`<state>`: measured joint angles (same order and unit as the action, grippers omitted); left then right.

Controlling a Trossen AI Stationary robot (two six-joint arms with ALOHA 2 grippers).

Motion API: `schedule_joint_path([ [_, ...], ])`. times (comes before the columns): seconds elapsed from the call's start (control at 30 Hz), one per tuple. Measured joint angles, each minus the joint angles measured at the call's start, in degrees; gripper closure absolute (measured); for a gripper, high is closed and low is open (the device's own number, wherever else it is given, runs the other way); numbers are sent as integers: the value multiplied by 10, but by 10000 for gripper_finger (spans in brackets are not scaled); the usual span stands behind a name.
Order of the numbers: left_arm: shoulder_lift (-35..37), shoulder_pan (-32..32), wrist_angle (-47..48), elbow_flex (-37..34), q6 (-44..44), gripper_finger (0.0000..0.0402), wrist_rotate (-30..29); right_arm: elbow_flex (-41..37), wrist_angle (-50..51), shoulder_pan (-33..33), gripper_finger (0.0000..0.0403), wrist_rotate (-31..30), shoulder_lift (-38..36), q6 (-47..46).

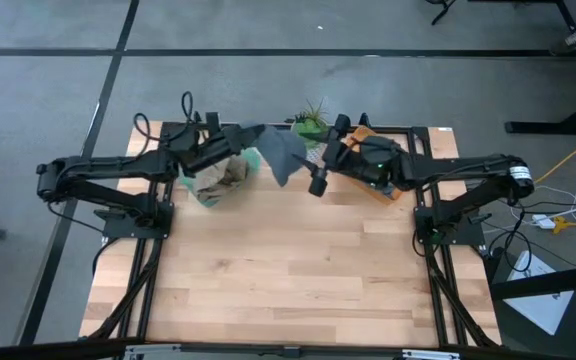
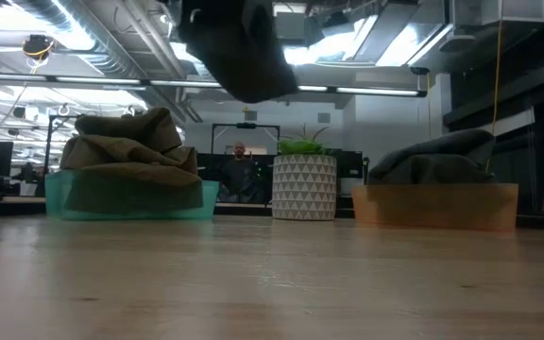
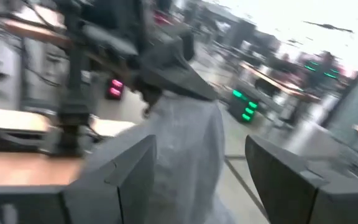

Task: Pick & Place hat
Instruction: Put the blue cap into the orange bin

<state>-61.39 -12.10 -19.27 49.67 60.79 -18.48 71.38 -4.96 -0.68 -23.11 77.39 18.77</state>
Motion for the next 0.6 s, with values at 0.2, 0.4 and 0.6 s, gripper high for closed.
schedule_joint_path([
  [0.2,-51,0,-56,0,28,389,-20,25,10,5,160,-44,29,-3],
  [0.4,-81,0,-77,0,31,393,-29,62,10,7,160,-26,69,-46],
  [0.6,-84,0,-93,0,16,386,-28,81,13,7,160,-27,118,-58],
])
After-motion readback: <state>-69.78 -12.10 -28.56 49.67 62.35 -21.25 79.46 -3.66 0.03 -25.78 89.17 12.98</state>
